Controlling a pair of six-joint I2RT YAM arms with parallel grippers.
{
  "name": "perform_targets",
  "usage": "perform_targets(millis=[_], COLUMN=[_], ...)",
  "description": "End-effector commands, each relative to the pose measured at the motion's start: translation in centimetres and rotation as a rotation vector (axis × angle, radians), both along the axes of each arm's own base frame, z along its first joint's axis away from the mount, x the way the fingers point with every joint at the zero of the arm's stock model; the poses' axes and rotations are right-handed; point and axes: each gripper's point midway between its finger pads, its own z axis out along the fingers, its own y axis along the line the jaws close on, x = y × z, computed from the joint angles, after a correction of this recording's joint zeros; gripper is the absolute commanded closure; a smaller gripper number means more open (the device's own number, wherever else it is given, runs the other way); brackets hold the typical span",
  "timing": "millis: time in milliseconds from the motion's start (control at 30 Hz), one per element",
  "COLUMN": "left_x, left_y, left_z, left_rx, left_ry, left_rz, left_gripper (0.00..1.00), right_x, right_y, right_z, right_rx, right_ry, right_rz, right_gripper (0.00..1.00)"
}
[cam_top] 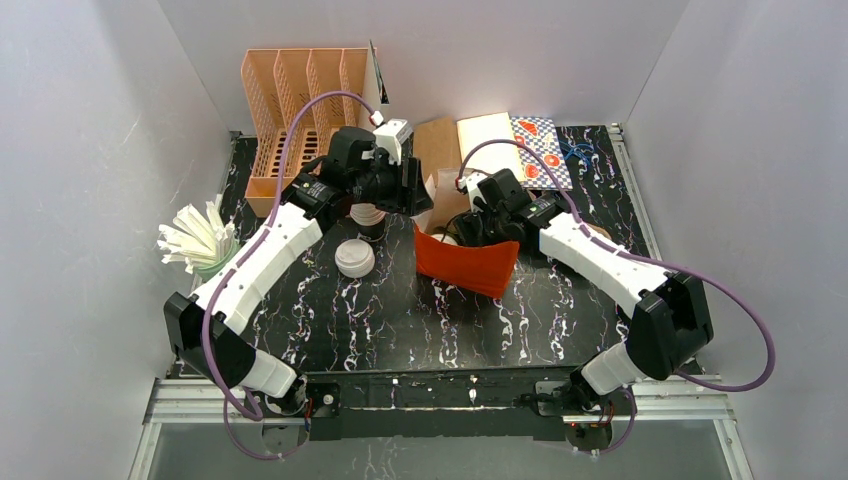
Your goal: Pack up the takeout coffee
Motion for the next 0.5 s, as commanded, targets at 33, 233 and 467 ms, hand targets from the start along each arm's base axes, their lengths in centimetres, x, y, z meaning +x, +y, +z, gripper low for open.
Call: perform_targets(millis=[33, 233, 467], left_x=[0.2, 0.4, 0.8], left_y=[0.3, 0.2, 0.0], left_z=[0.6, 0.2, -0.3], left_rx=[0.021, 0.032, 0.044], left_ry=[-0.02, -0.015, -0.011], left_rz=[0.004, -0.001, -0.006], left_gripper=[0.41, 0.42, 0.43], right_x=[-4.3, -3.6, -3.5], right_y=[-2.7, -2.4, -2.1], right_z=[-6.1, -4.7, -0.1], right_rx=[-0.16, -0.148, -0.106], right_ry=[0.228, 0.185, 0.128], right_rz=[0.004, 0.022, 0.064], right_gripper=[0.99, 0.99, 0.46])
